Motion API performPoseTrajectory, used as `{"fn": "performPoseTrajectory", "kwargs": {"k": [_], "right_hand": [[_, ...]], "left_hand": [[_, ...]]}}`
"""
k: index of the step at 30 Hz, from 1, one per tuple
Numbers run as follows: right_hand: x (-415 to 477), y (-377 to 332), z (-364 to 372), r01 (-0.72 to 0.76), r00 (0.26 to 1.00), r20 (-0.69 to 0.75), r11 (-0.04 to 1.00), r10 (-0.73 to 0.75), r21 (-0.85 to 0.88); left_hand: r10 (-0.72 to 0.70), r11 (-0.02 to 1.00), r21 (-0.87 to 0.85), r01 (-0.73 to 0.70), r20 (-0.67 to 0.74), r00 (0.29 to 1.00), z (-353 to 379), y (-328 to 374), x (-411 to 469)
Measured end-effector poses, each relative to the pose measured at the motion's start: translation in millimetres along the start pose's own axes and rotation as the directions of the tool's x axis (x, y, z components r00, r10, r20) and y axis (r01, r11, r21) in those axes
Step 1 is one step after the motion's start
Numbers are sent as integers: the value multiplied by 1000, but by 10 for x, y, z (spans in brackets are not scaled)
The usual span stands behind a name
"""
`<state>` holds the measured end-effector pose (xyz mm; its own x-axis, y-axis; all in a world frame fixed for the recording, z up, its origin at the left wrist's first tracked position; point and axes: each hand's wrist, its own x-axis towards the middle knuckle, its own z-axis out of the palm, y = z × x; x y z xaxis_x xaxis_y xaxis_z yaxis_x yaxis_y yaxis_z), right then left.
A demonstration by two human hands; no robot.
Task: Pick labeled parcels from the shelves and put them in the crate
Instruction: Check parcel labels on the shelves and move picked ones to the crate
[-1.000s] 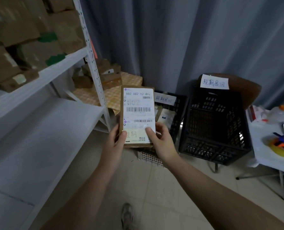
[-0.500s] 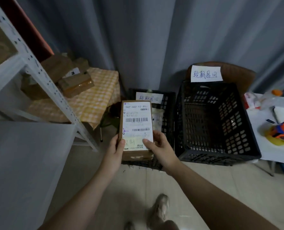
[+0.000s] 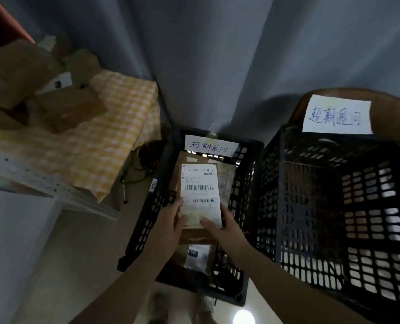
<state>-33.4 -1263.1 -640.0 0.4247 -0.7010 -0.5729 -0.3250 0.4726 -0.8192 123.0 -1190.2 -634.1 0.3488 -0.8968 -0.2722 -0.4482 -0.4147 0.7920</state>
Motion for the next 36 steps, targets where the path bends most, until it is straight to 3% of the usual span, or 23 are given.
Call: {"fn": "performPoseTrajectory", "kwargs": {"k": [3, 5, 8, 12, 15, 17, 22, 28, 33, 36], "right_hand": [[562, -20, 29, 16, 999, -50, 999, -18, -42], [892, -42, 76, 43, 995, -84, 997, -49, -67], [1367, 25, 171, 96, 988, -107, 986, -111, -134], [1851, 171, 314, 111, 989, -72, 971, -129, -212], [2095, 282, 374, 117, 992, -9, 928, -128, -354], [2199, 327, 361, 101, 990, -48, 903, -133, -417], [2309, 282, 324, 52, 990, -90, 875, -109, -482], [2354, 98, 267, -6, 999, -32, 544, -37, -839], [2199, -143, 325, -9, 1000, -17, 333, -22, -943], [2002, -272, 346, 38, 995, 13, 240, -104, -970]], "left_hand": [[26, 997, 75, -34, 111, 994, -8, -263, 488], [79, 969, 219, -110, 148, 986, -36, -439, 823], [204, 813, 532, -235, 118, 972, -59, -727, 1294], [297, 564, 795, -225, 59, 953, -58, -1038, 1700], [363, 462, 848, -259, 86, 928, -35, -1198, 1874], [390, 415, 862, -291, 121, 913, -26, -1284, 1936], [386, 399, 862, -313, 152, 910, -52, -1364, 2017], [269, 358, 890, -282, 191, 944, -48, -1297, 1993], [196, 358, 883, -302, 245, 949, -132, -1147, 1914], [232, 353, 880, -319, 247, 941, -312, -960, 1796]]}}
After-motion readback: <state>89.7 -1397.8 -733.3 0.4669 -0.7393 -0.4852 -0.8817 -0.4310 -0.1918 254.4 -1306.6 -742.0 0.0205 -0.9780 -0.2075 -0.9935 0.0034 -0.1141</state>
